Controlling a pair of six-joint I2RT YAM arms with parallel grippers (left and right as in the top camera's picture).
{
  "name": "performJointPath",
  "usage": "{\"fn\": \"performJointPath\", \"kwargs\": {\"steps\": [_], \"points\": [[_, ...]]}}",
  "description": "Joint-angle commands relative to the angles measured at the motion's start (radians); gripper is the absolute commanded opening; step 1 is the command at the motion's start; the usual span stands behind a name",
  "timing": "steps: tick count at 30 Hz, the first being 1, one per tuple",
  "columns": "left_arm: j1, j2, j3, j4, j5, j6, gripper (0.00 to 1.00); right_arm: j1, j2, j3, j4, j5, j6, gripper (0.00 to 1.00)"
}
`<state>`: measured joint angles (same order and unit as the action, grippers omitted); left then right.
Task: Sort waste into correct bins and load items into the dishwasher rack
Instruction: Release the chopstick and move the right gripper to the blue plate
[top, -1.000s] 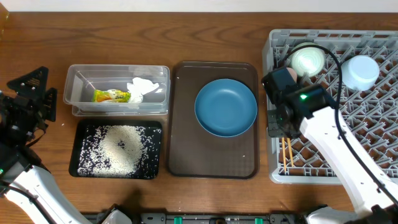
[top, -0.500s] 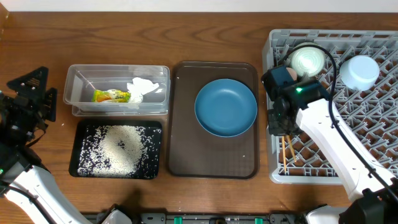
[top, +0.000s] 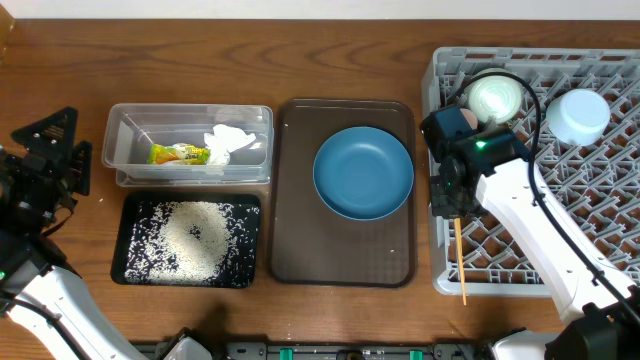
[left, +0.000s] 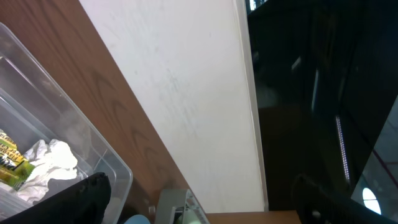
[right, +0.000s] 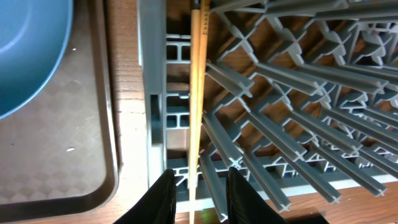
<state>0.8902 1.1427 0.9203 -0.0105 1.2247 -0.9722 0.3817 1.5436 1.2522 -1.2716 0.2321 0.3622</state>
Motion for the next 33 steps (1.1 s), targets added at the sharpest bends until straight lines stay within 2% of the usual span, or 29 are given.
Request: {"fn": "performJointPath", "kwargs": {"steps": [1,18,21,27,33], "points": [[0.004,0.0,0.013,0.004,0.013,-0.002,0.95,-0.017,0.001,-0.006,0.0,-0.041,0.0,0.26],[0.004,0.0,0.013,0.004,0.013,-0.002,0.95,-0.017,0.001,-0.006,-0.026,-0.18,0.0,0.26],[0.004,0.0,0.013,0.004,0.013,-0.002,0.95,-0.017,0.001,-0.006,-0.073,-0.18,0.0,0.2],[0.004,0.0,0.013,0.004,0.013,-0.002,0.95,-0.016,0.001,-0.006,-0.075,-0.183,0.006,0.2],[0.004,0.0,0.013,0.004,0.013,-0.002,0.95,-0.005,0.001,-0.006,0.027,-0.407,-0.011,0.21]]}}
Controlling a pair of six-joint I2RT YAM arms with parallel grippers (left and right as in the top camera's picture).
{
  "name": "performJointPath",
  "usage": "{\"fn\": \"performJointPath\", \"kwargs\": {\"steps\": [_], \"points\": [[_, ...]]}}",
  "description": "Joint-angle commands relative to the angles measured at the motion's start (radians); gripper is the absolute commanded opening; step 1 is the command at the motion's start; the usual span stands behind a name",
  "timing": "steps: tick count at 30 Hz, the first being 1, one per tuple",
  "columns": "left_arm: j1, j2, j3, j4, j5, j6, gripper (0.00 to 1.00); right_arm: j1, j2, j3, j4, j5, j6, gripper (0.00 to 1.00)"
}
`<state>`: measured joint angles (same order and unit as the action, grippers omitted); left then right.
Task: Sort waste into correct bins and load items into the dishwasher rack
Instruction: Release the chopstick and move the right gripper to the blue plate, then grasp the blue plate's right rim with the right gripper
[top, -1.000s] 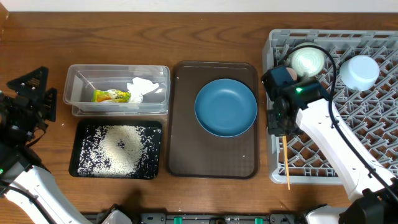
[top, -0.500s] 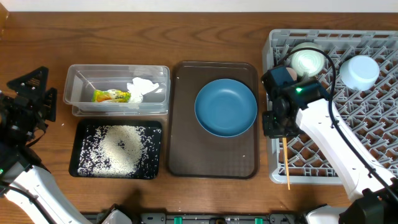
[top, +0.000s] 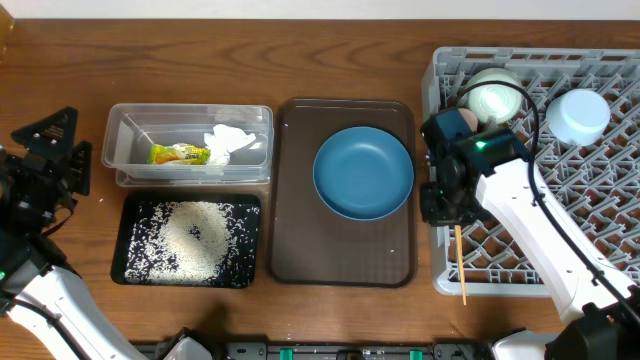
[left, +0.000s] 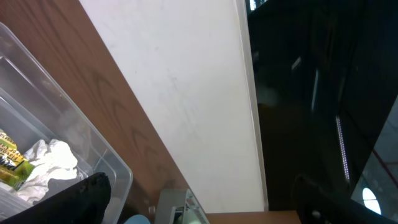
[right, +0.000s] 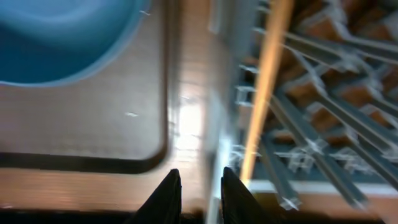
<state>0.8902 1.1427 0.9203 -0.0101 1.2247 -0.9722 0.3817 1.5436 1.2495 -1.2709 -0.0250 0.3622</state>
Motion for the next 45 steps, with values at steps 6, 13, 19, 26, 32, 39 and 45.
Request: {"fn": "performJointPath", "kwargs": {"steps": [6,13,19,26,32,39,45], "points": [[0.004,0.0,0.013,0.004,0.013,-0.002,0.95,0.058,0.001,-0.004,0.179,-0.318,-0.056,0.25],[0.005,0.0,0.013,0.004,0.013,-0.002,0.95,0.217,0.023,-0.004,0.427,-0.195,-0.032,0.4],[0.004,0.0,0.013,0.004,0.013,-0.002,0.95,0.298,0.087,-0.004,0.484,0.113,0.183,0.41],[0.004,0.0,0.013,0.004,0.013,-0.002,0.95,0.304,0.213,-0.004,0.427,0.33,0.386,0.41],[0.004,0.0,0.013,0.004,0.013,-0.002,0.95,0.302,0.24,-0.004,0.394,0.397,0.435,0.41],[0.004,0.0,0.013,0.004,0.013,-0.002,0.95,0.278,0.241,-0.004,0.355,0.523,0.532,0.4],[0.004,0.0,0.013,0.004,0.013,-0.002,0.95,0.237,0.243,-0.005,0.362,0.523,0.549,0.39]]}}
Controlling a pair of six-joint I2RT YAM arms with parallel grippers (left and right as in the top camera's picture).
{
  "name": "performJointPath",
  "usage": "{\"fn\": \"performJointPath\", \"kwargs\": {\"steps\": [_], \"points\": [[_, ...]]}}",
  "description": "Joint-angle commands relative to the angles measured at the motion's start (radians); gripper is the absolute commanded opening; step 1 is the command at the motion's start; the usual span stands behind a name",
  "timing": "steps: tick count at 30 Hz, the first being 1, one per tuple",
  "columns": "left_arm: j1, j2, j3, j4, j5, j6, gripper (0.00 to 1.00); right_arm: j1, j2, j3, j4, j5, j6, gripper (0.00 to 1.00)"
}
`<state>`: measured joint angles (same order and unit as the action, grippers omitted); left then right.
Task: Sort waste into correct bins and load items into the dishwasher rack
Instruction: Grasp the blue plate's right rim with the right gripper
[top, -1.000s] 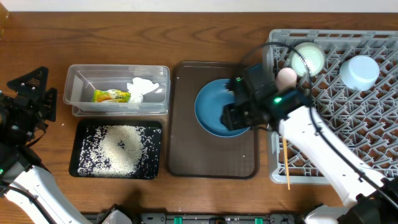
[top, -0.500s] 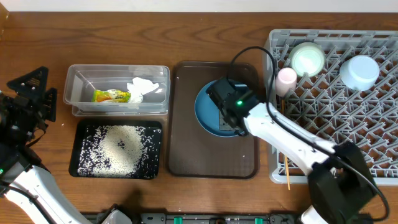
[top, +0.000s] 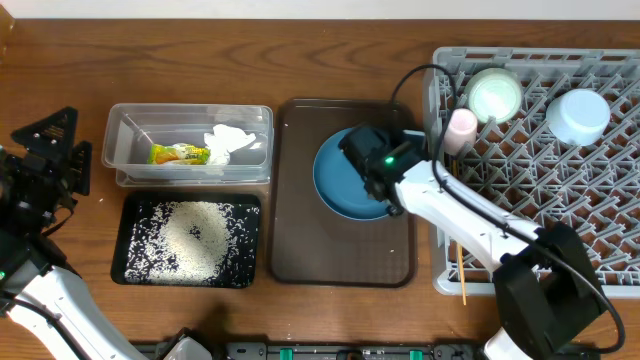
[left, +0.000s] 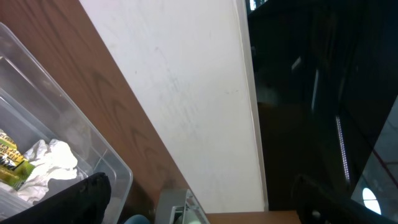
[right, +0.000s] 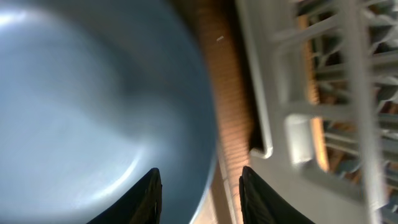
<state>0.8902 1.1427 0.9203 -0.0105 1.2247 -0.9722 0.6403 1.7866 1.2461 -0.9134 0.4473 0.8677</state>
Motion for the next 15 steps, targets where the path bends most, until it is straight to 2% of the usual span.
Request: {"fn": "performJointPath", "kwargs": {"steps": [1,15], "points": [[0.005,0.0,0.013,0.004,0.013,-0.002,0.95,-0.029,0.0,-0.002,0.005,0.05,0.045,0.39],[0.004,0.0,0.013,0.004,0.013,-0.002,0.95,-0.065,0.0,-0.064,0.099,-0.003,0.06,0.33]]}}
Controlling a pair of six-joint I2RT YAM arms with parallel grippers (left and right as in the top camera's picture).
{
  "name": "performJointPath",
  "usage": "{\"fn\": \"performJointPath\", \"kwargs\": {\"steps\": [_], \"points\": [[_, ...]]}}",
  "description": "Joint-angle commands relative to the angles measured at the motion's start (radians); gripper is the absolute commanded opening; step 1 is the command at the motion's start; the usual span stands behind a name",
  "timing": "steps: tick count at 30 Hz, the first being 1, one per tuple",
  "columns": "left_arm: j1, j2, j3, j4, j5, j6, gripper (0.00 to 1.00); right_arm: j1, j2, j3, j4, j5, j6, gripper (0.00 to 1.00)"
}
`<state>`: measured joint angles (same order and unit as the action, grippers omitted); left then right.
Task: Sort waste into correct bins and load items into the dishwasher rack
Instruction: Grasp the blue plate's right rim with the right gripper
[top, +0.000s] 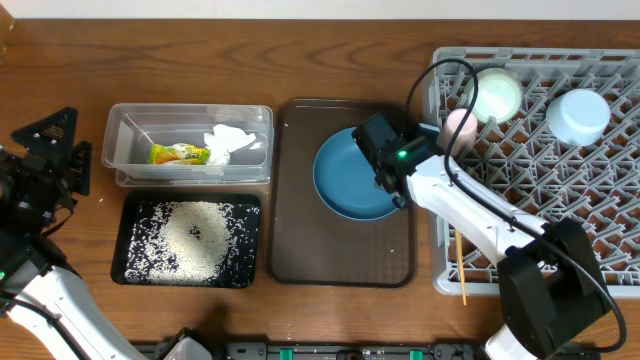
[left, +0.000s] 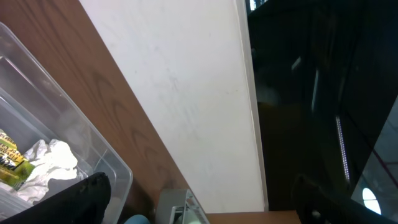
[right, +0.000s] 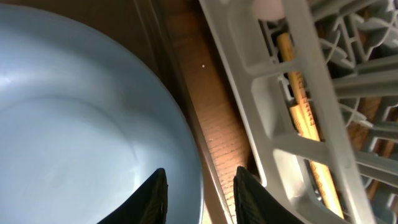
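Observation:
A blue plate (top: 350, 175) lies on the brown tray (top: 300, 250). My right gripper (top: 398, 190) is low at the plate's right edge. In the right wrist view it (right: 200, 196) is open, one finger over the plate (right: 74, 124) and the other over the tray's rim, with the plate's edge between them. The grey dishwasher rack (top: 600, 250) holds a wooden chopstick (top: 458, 262), a pink cup (top: 460, 125), a pale green bowl (top: 497, 95) and a white cup (top: 580, 115). My left gripper (top: 45, 165) is raised at the far left, open and empty (left: 199, 211).
A clear bin (top: 125, 170) at back left holds a yellow-green wrapper (top: 178, 154) and crumpled tissue (top: 230, 142). In front of it is a black tray (top: 130, 270) with scattered rice. The rack's left wall (right: 249, 68) stands close beside the right gripper.
My right gripper has shifted a little to the right, from over the plate's inside to its right rim. It is still open. The left arm has not moved.
My right gripper was open over the rack's left edge, above the chopstick lying there. Then it was at the gap between rack and tray, then over the blue plate. Now it straddles the plate's right rim. The left arm stayed still.

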<state>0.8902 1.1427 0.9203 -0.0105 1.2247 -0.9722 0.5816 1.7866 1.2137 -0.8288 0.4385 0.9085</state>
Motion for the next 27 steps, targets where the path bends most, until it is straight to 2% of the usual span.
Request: {"fn": "performJointPath", "kwargs": {"steps": [1,7,14,17,27], "points": [[0.004,0.0,0.013,0.004,0.013,-0.002,0.95,-0.007,0.0,-0.046,0.031,0.005,0.019,0.33],[0.005,0.0,0.013,0.004,0.013,-0.002,0.95,-0.007,0.0,-0.105,0.123,-0.027,0.018,0.22],[0.004,0.0,0.013,0.004,0.013,-0.002,0.95,-0.006,0.0,-0.124,0.142,-0.028,0.018,0.22],[0.004,0.0,0.013,0.004,0.013,-0.002,0.95,-0.006,0.0,-0.124,0.142,-0.03,0.019,0.19],[0.004,0.0,0.013,0.004,0.013,-0.002,0.95,0.003,0.0,-0.125,0.167,-0.138,0.018,0.17]]}}
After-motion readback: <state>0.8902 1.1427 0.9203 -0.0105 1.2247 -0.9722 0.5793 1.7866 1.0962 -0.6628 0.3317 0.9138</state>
